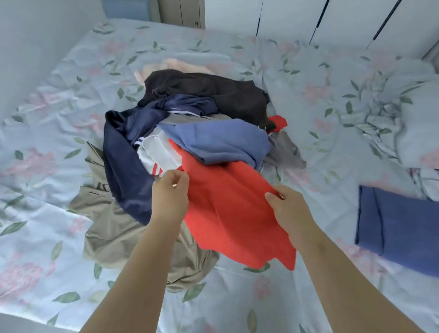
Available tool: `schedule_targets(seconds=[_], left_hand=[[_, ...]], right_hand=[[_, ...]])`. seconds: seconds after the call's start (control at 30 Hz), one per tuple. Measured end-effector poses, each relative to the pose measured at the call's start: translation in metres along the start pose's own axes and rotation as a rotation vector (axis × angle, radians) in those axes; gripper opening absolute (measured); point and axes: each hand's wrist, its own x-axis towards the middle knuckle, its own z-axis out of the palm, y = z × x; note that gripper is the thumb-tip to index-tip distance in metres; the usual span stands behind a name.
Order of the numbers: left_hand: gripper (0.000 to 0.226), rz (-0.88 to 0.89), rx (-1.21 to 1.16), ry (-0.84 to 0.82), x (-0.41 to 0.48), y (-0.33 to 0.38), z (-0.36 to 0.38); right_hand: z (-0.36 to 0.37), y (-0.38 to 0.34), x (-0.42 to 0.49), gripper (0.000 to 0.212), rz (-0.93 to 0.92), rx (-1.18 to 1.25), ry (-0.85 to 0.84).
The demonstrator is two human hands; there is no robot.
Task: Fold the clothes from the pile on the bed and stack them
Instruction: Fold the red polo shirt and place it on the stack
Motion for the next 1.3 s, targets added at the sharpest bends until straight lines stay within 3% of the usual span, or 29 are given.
schedule_targets(seconds=[0.1, 0.2, 0.33, 0.47, 0.53, 0.77, 0.97, 1.03, 1.13, 1.3], left_hand=[[0.022, -0.036, 0.169, -0.022, -0.022, 0.006, 0.003], [0.024, -0.056, 0.114, -0.047, -0.039, 0.018, 0.008], [0.03, -0.09, -0.102, -0.123, -0.057, 0.056, 0.015], [0.034, -0.024, -0.208, -0.221, -0.074, 0.093, 0.021], [0.035, -0.007, -0.288, -0.275, -0.081, 0.108, 0.022], [0.034, 0.165, -0.456, -0.392, -0.097, 0.169, 0.008], [0.03, 0.421, -0.447, -0.247, -0.099, 0.218, 0.002], [0.028, 0.433, -0.461, -0.247, -0.099, 0.223, 0.006], [0.027, 0.404, -0.396, -0.276, -0.092, 0.214, 0.016], [0.033, 0.44, -0.091, -0.266, -0.079, 0.179, 0.032]], right_hand=[[-0.02, 0.014, -0.012, 0.021, -0.011, -0.098, -0.014], [-0.032, 0.02, -0.025, 0.022, -0.055, -0.238, -0.101], [-0.034, 0.008, -0.041, 0.007, -0.089, -0.028, -0.153], [-0.035, -0.011, -0.057, 0.028, -0.206, 0.116, -0.239], [-0.038, -0.022, -0.063, 0.025, -0.27, 0.167, -0.286], [-0.076, -0.058, -0.066, 0.009, -0.54, 0.194, -0.073], [-0.139, -0.115, -0.079, 0.016, -0.694, 0.282, 0.051], [-0.154, -0.127, -0.085, 0.017, -0.742, 0.284, 0.103], [-0.166, -0.126, -0.086, 0.013, -0.727, 0.221, 0.092], [-0.166, -0.089, -0.068, 0.023, -0.537, -0.187, -0.094]])
